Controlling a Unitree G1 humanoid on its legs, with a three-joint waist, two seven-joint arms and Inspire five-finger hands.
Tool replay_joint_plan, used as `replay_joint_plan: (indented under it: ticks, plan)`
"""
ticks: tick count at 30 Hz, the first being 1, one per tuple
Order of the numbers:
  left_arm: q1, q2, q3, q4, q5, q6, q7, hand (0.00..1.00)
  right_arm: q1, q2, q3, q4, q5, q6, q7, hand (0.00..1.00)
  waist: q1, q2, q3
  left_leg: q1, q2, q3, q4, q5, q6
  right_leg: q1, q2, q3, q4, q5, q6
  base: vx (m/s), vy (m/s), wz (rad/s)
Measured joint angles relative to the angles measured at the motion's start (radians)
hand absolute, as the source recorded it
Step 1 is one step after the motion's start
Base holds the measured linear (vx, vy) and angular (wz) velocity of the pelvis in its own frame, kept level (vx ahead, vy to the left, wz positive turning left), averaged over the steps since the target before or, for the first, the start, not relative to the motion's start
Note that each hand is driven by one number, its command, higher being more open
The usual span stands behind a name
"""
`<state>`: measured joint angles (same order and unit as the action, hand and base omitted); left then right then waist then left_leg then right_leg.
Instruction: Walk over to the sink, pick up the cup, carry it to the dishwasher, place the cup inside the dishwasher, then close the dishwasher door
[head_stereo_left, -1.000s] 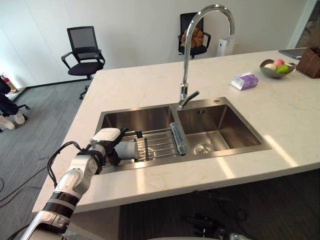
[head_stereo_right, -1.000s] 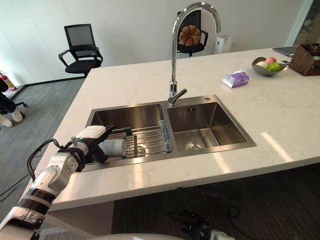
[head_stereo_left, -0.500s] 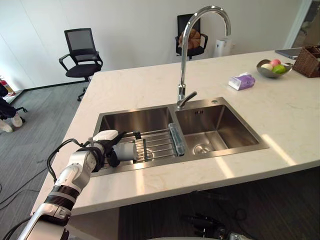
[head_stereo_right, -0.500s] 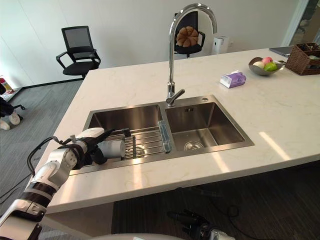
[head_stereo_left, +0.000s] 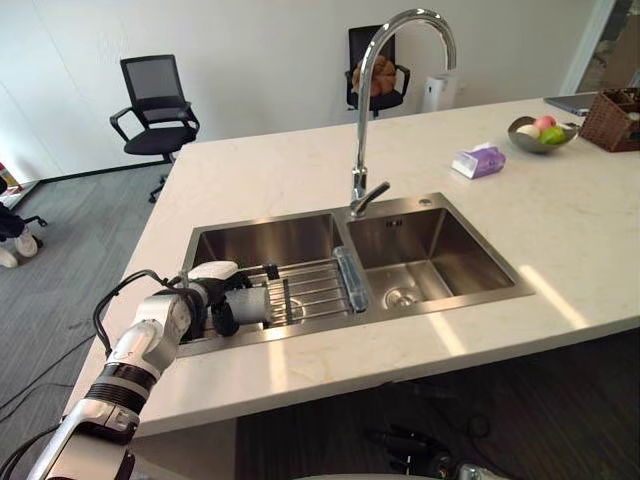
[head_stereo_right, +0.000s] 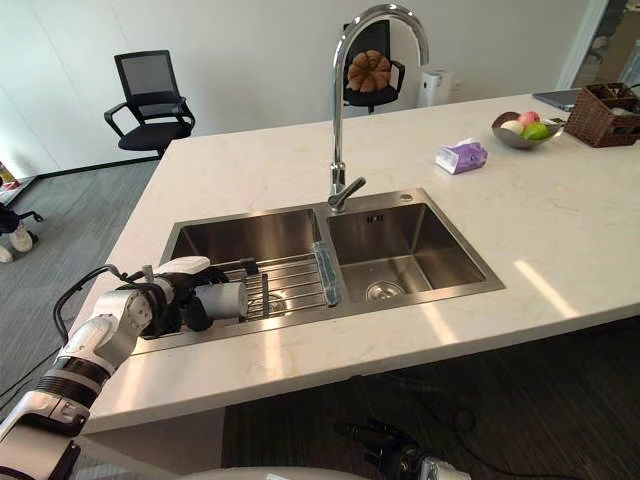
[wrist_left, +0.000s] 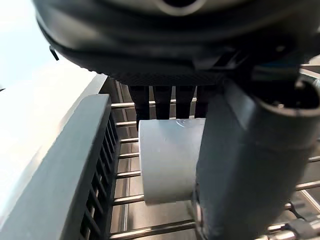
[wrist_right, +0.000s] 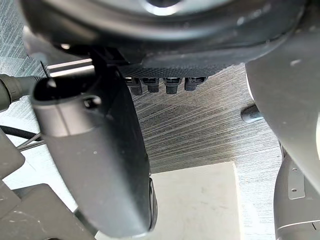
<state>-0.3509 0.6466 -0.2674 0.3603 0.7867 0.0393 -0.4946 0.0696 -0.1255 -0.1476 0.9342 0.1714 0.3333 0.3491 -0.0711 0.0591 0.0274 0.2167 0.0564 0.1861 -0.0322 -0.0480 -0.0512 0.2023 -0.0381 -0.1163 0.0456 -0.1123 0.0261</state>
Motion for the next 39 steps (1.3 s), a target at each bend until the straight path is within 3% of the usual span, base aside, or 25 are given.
replay_joint_plan:
  ticks: [9, 15, 17, 22, 25, 31, 39]
  plan:
    - [0.019, -0.018, 0.002, 0.005, -0.003, 0.031, 0.040, 0.00, -0.004, -0.012, 0.029, 0.002, 0.000, 0.006, 0.002, 1.00, 0.000, 0.000, 0.001, 0.004, 0.001, 0.002, 0.000, -0.002, 0.001, 0.004, 0.001, 0.001, -0.002, -0.002, 0.000, -0.04, -0.026, 0.00]
    - [0.059, -0.042, 0.014, 0.050, -0.048, -0.003, 0.217, 0.00, -0.015, -0.019, 0.040, 0.021, -0.001, 0.006, 0.007, 1.00, 0.002, 0.000, 0.001, 0.003, 0.001, 0.001, 0.000, -0.002, 0.001, 0.004, 0.002, 0.000, -0.011, -0.002, -0.001, -0.04, -0.019, 0.00]
    - [0.082, -0.051, 0.028, 0.074, -0.111, -0.035, 0.302, 0.00, -0.016, -0.020, 0.040, 0.023, -0.008, 0.006, 0.013, 1.00, 0.003, 0.000, 0.001, 0.002, 0.001, -0.001, -0.003, -0.002, 0.001, 0.005, 0.002, -0.002, -0.014, -0.001, -0.001, 0.00, 0.000, 0.00]
    - [0.123, -0.068, 0.045, 0.075, -0.262, -0.086, 0.409, 0.00, -0.021, -0.021, 0.036, 0.031, -0.008, 0.006, 0.018, 1.00, 0.007, -0.003, 0.004, -0.009, -0.003, -0.014, -0.009, -0.001, 0.003, 0.005, 0.000, -0.017, -0.024, 0.000, 0.001, 0.00, -0.009, 0.08]
    - [0.140, -0.087, 0.066, 0.063, -0.344, -0.112, 0.425, 0.00, -0.022, -0.018, 0.029, 0.031, -0.008, 0.006, 0.019, 1.00, 0.010, -0.004, 0.006, -0.011, -0.004, -0.019, -0.015, -0.001, 0.003, 0.007, 0.001, -0.022, -0.029, 0.001, 0.002, 0.02, -0.029, 0.06]
    - [0.192, -0.134, 0.128, -0.010, -0.505, -0.150, 0.454, 0.00, -0.022, -0.005, -0.003, 0.035, -0.008, 0.005, 0.020, 1.00, 0.032, -0.033, 0.026, -0.014, -0.002, -0.023, -0.016, -0.003, 0.003, 0.008, 0.002, -0.025, -0.029, 0.001, 0.002, 0.01, -0.022, 0.02]
    - [0.267, -0.178, 0.217, -0.112, -0.533, -0.178, 0.507, 0.00, -0.006, -0.006, -0.004, 0.030, -0.013, -0.001, 0.023, 1.00, 0.064, -0.038, 0.024, -0.017, -0.001, -0.011, 0.005, -0.019, 0.008, 0.007, -0.001, -0.015, -0.021, 0.000, 0.002, -0.03, -0.022, -0.03]
